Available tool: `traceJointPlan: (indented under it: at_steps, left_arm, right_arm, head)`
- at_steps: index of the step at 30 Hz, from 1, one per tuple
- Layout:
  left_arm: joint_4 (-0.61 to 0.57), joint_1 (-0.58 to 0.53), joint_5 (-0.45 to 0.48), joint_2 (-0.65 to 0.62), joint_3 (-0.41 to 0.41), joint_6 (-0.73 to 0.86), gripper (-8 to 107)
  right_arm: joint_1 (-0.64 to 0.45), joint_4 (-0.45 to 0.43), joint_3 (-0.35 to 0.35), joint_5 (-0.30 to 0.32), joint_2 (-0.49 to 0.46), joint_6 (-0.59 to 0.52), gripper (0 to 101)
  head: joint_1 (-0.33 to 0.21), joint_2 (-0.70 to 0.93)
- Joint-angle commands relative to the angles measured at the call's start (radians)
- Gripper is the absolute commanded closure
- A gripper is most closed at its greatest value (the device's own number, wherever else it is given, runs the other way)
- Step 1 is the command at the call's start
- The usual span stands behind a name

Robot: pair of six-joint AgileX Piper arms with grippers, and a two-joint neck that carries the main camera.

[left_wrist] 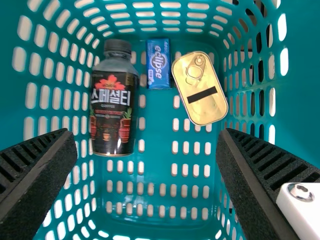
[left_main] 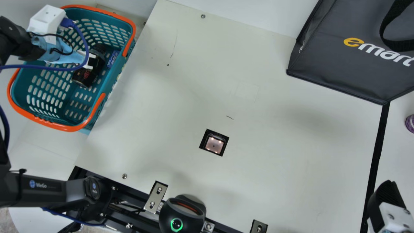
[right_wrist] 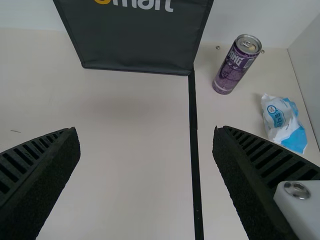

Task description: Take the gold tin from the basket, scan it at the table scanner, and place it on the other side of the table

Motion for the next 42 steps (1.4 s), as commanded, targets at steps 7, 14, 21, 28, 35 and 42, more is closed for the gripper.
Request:
traceJointPlan:
  at_steps: [7, 14, 21, 28, 35, 42]
  left_arm:
    - [0.02, -0.005, -0.04, 0.045, 0.027, -0.008, 9]
    - [0.046, 0.003, -0.054, 0.074, 0.046, -0.026, 9]
    - [0.056, 0.014, -0.047, 0.095, 0.053, -0.047, 9]
    - [-0.008, 0.032, -0.036, 0.137, 0.026, -0.07, 9]
    - [-0.101, 0.038, -0.024, 0.199, -0.024, -0.119, 9]
    - [-0.164, 0.017, -0.023, 0.25, -0.063, -0.165, 9]
  right_arm:
    - [0.0, 0.0, 0.0, 0.0, 0.0, 0.0, 6]
    - [0.0, 0.0, 0.0, -0.002, 0.0, 0.0, 6]
    - [0.0, 0.0, 0.0, -0.002, 0.0, 0.0, 6]
    - [0.0, 0.0, 0.0, -0.002, 0.0, 0.0, 6]
    - [0.0, 0.0, 0.0, -0.002, 0.0, 0.0, 6]
    - [0.0, 0.0, 0.0, -0.002, 0.0, 0.0, 6]
  head:
    - [-0.029, 0.004]
    - [-0.029, 0.004]
    - [-0.029, 0.004]
    - [-0.029, 0.004]
    - [-0.029, 0.004]
    - [-0.029, 0.004]
